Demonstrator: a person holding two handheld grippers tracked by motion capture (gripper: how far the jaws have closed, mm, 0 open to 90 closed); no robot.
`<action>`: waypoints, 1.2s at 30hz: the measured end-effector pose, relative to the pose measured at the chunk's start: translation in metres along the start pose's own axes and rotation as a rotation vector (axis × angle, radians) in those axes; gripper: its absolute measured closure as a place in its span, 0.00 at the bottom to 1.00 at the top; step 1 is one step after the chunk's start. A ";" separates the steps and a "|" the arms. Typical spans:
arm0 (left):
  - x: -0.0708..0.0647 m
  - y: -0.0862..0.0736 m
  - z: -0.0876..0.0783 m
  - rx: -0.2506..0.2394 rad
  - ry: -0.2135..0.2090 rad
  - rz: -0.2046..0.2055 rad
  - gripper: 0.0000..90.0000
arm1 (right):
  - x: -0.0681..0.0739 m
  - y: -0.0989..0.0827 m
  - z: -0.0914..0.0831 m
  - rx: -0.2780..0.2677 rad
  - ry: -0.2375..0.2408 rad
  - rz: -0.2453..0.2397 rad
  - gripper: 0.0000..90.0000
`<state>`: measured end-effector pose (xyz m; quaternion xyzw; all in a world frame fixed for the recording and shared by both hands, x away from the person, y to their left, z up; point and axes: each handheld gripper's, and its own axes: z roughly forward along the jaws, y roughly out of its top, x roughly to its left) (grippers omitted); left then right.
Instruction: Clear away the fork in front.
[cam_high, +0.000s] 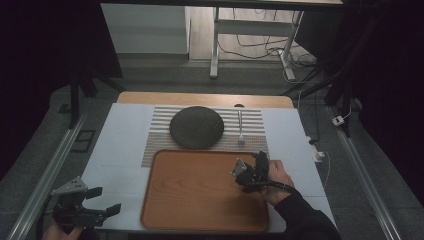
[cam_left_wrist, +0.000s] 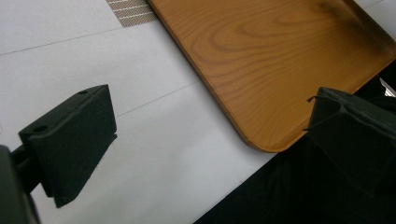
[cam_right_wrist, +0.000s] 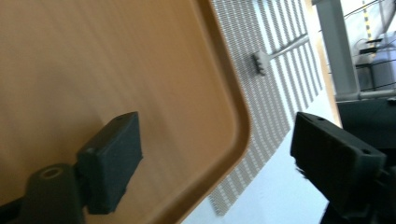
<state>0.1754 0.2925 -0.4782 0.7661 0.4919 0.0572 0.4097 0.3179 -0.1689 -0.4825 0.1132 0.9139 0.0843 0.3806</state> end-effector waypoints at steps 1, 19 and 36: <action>0.000 0.000 0.000 0.000 0.000 0.000 0.01 | -0.002 0.001 0.002 0.002 -0.007 -0.013 0.23; 0.000 0.000 0.000 0.000 -0.002 -0.002 0.01 | -0.040 0.018 0.046 0.027 -0.009 -0.006 0.45; 0.001 -0.001 -0.001 -0.002 -0.006 -0.007 0.01 | -0.058 0.029 0.088 0.070 0.015 -0.050 0.53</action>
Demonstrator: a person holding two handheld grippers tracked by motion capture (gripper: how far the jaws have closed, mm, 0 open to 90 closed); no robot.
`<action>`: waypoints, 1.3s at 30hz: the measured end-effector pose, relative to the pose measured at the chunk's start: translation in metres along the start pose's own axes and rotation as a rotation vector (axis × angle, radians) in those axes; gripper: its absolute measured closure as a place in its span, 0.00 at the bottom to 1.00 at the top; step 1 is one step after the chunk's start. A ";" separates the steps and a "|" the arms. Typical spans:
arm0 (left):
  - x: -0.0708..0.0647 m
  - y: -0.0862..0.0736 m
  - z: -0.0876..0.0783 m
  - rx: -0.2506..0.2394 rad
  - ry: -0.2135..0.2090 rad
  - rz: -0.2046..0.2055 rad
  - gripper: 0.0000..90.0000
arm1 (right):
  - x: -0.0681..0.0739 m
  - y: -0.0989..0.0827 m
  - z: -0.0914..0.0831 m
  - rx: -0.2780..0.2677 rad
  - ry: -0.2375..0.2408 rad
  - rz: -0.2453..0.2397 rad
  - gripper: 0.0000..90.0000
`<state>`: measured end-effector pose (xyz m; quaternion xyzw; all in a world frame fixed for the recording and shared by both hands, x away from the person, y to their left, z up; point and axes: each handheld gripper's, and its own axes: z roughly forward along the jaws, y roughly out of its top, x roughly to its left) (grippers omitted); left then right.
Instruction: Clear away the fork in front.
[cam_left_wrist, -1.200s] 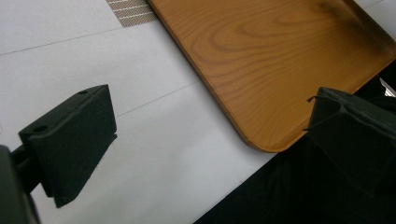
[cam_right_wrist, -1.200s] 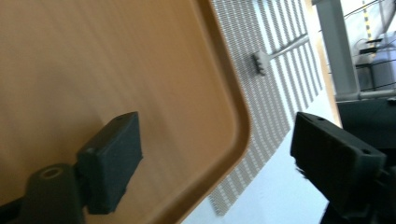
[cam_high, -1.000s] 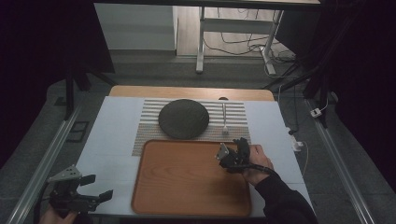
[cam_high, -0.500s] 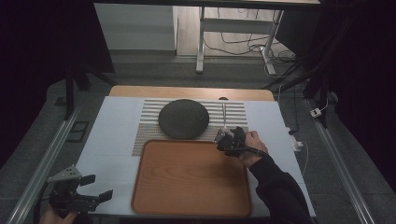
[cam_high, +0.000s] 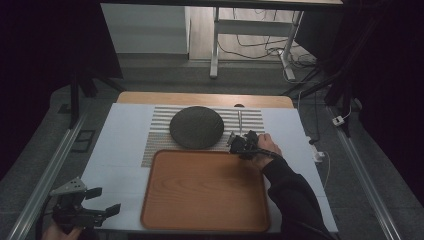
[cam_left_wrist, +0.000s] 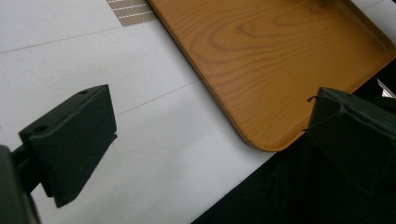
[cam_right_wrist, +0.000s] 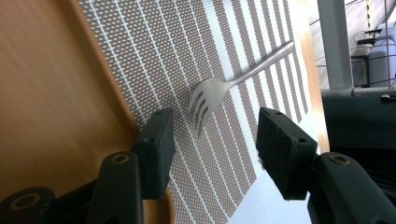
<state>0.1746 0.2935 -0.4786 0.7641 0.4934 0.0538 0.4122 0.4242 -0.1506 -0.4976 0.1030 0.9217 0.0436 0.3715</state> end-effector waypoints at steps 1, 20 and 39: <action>0.000 0.000 0.000 0.000 0.000 0.000 0.01 | 0.000 0.000 0.003 -0.002 0.005 -0.010 0.54; 0.000 0.000 0.000 0.000 0.000 0.001 0.02 | 0.011 0.009 0.032 0.056 -0.055 -0.134 0.91; -0.002 0.000 0.000 -0.001 0.009 0.013 0.01 | 0.006 0.007 0.007 0.011 -0.049 -0.156 0.99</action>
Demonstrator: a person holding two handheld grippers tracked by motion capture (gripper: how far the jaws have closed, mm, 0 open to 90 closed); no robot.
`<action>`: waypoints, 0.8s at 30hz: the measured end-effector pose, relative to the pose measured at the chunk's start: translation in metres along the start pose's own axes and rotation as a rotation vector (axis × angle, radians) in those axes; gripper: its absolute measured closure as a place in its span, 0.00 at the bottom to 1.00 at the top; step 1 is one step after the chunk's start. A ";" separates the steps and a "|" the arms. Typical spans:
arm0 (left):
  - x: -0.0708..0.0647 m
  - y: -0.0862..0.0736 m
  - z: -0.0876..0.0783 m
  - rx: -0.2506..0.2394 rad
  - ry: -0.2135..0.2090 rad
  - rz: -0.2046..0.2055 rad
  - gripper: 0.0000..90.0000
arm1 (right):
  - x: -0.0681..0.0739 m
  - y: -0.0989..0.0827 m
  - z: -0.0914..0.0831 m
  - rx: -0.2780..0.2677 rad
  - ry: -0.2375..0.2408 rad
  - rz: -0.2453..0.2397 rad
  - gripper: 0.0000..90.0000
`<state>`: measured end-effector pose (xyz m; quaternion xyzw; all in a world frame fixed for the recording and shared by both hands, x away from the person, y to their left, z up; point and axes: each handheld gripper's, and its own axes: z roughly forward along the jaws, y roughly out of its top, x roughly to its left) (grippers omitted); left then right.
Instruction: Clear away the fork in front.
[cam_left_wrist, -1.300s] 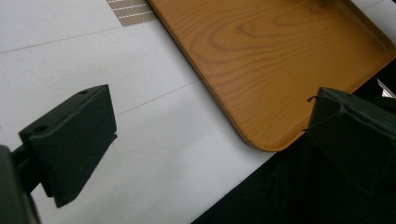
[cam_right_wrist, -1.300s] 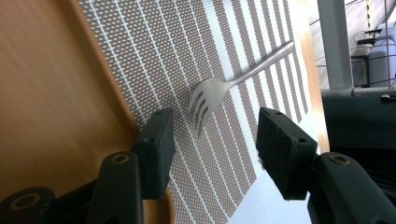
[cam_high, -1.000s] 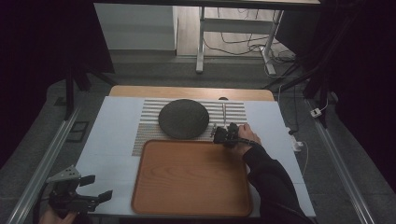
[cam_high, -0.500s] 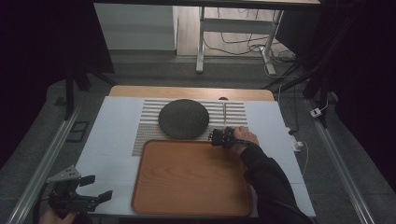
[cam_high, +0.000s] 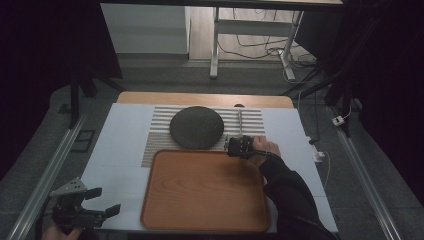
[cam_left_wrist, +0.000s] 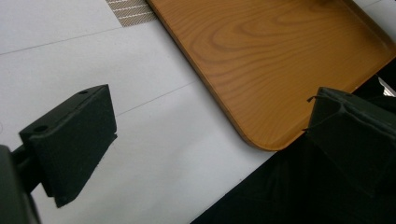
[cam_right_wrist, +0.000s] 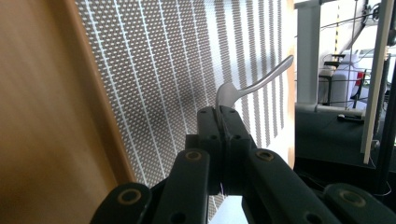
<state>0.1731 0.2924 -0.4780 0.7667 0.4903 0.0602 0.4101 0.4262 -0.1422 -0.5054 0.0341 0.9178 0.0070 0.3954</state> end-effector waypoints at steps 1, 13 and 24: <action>0.000 0.000 0.000 0.000 0.000 0.000 0.01 | 0.001 -0.001 -0.002 -0.016 -0.029 0.006 0.99; -0.005 0.001 0.001 0.015 0.028 0.039 0.00 | 0.003 -0.011 -0.044 -0.105 0.000 0.094 0.99; -0.007 0.003 0.002 0.012 0.016 0.050 0.00 | 0.008 -0.025 -0.082 -0.248 0.094 0.256 0.99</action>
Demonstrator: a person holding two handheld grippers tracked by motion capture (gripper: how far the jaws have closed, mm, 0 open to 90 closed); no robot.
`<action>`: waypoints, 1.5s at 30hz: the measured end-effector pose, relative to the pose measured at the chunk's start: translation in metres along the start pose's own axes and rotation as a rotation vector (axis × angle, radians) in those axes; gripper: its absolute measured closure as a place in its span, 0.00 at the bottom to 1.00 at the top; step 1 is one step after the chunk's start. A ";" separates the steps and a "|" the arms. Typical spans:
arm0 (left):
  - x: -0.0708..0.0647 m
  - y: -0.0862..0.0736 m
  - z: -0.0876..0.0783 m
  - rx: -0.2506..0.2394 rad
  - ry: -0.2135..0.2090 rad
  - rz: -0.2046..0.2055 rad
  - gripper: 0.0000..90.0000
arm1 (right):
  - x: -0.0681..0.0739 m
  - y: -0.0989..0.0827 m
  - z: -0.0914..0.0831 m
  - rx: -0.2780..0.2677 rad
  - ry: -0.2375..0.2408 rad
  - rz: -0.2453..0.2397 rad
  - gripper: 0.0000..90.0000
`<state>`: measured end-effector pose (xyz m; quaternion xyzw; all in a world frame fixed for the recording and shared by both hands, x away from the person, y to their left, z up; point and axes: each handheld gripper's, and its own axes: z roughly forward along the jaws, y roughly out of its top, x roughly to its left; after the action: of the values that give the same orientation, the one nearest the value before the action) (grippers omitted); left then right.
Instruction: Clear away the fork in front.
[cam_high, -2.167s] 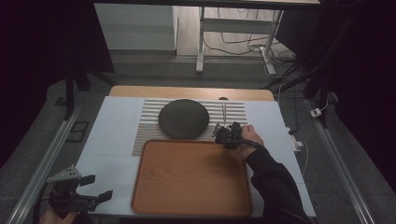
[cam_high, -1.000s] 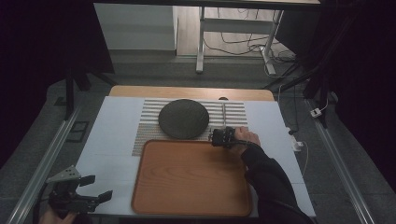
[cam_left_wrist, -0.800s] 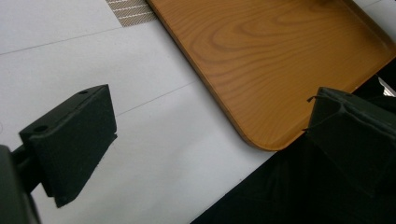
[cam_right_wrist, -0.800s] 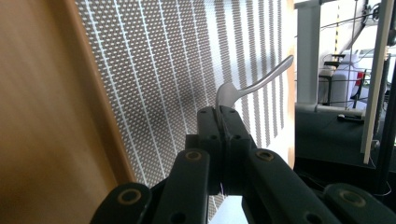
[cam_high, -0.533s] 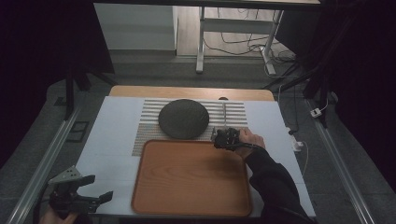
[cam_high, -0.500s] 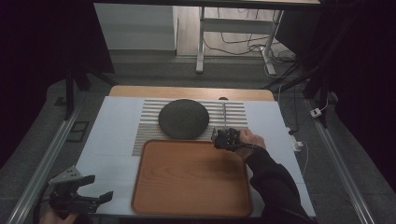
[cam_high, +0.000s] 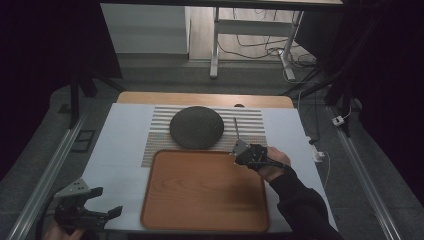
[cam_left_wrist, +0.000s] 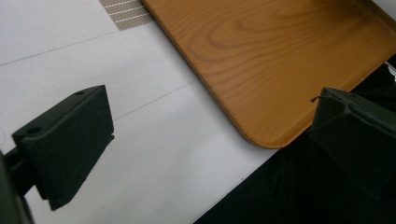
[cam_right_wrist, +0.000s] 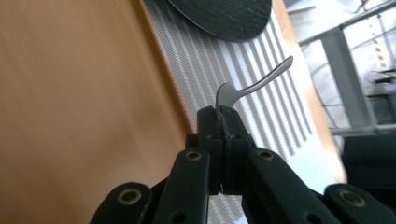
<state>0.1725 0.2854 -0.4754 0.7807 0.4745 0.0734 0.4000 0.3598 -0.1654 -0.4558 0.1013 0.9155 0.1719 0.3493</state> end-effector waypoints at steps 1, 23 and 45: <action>0.000 0.001 0.000 0.002 -0.004 0.004 0.00 | 0.000 -0.001 -0.004 -0.008 0.016 0.009 0.99; -0.013 0.031 0.025 -0.015 -0.111 0.175 0.00 | 0.001 -0.038 -0.056 -0.355 0.412 0.379 0.99; -0.042 0.095 0.084 0.090 -0.174 0.400 0.00 | 0.028 -0.034 -0.078 -0.494 0.671 0.363 0.99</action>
<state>0.2561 0.1839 -0.4544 0.8797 0.2768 0.0622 0.3818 0.2838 -0.2068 -0.4313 0.1127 0.8770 0.4670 0.0109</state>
